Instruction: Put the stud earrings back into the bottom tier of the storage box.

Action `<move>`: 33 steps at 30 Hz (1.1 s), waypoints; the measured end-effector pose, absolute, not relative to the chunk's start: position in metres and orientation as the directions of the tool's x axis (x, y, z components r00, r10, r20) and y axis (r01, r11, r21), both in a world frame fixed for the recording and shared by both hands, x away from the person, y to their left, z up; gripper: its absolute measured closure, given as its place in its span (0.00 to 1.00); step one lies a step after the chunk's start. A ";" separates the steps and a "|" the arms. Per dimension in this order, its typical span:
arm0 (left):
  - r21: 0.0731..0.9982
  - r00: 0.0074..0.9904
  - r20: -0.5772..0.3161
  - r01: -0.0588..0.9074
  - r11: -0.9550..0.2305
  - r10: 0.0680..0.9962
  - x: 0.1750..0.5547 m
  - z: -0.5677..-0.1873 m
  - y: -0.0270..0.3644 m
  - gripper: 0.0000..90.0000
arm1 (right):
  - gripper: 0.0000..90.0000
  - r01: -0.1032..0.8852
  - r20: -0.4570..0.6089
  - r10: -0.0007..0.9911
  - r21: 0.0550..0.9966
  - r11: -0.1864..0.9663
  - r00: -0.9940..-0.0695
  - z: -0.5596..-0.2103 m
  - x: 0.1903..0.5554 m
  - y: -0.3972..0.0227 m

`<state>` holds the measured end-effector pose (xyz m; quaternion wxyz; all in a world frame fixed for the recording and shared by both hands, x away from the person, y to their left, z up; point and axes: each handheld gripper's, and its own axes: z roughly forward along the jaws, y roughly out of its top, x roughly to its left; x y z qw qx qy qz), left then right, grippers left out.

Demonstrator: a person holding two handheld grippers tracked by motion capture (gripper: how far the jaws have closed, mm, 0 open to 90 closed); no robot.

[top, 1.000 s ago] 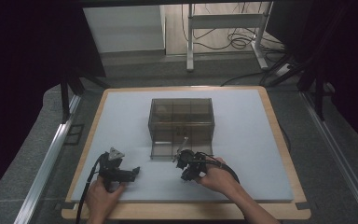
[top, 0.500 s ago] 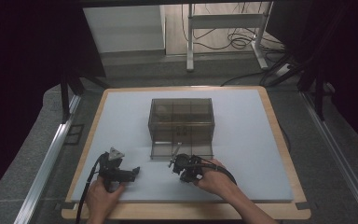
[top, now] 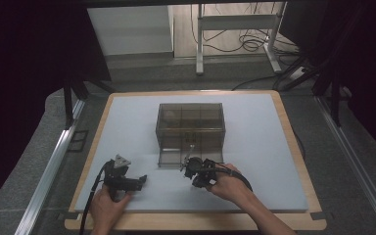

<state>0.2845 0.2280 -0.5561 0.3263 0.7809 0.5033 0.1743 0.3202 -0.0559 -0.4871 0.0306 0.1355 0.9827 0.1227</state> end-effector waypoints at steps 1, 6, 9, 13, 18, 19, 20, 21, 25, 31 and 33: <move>0.685 0.433 -0.056 0.672 -0.280 0.900 0.285 -0.556 0.228 0.00 | 0.94 0.259 -0.027 0.274 0.249 0.933 -0.961 -0.487 0.320 -0.056; 0.684 0.433 -0.056 0.673 -0.281 0.900 0.285 -0.556 0.228 0.00 | 0.94 0.273 -0.008 0.286 0.271 0.923 -0.958 -0.482 0.324 -0.060; 0.684 0.433 -0.056 0.674 -0.281 0.900 0.285 -0.556 0.228 0.00 | 0.94 0.279 -0.001 0.290 0.276 0.920 -0.957 -0.481 0.327 -0.062; 0.683 0.432 -0.056 0.674 -0.281 0.900 0.285 -0.556 0.228 0.00 | 0.94 0.294 0.016 0.303 0.297 0.908 -0.953 -0.476 0.331 -0.064; 0.684 0.434 -0.053 0.672 -0.284 0.899 0.285 -0.556 0.228 0.00 | 0.94 0.323 0.043 0.329 0.348 0.880 -0.943 -0.469 0.339 -0.069; 0.684 0.434 -0.053 0.672 -0.284 0.899 0.285 -0.556 0.228 0.00 | 0.94 0.326 0.046 0.332 0.355 0.876 -0.942 -0.467 0.341 -0.070; 0.684 0.434 -0.053 0.672 -0.284 0.899 0.285 -0.556 0.228 0.00 | 0.94 0.336 0.054 0.341 0.365 0.868 -0.939 -0.466 0.342 -0.070; 0.684 0.434 -0.053 0.672 -0.284 0.899 0.285 -0.556 0.228 0.00 | 0.94 0.336 0.054 0.341 0.365 0.868 -0.939 -0.466 0.342 -0.070; 0.684 0.434 -0.053 0.672 -0.284 0.899 0.285 -0.556 0.228 0.00 | 0.94 0.356 0.060 0.363 0.397 0.846 -0.930 -0.463 0.349 -0.074; 0.684 0.434 -0.053 0.672 -0.284 0.899 0.285 -0.556 0.228 0.00 | 0.93 0.376 0.059 0.391 0.439 0.816 -0.918 -0.459 0.357 -0.077; 0.684 0.434 -0.053 0.672 -0.284 0.899 0.285 -0.556 0.228 0.00 | 0.93 0.384 0.057 0.405 0.459 0.801 -0.912 -0.458 0.360 -0.078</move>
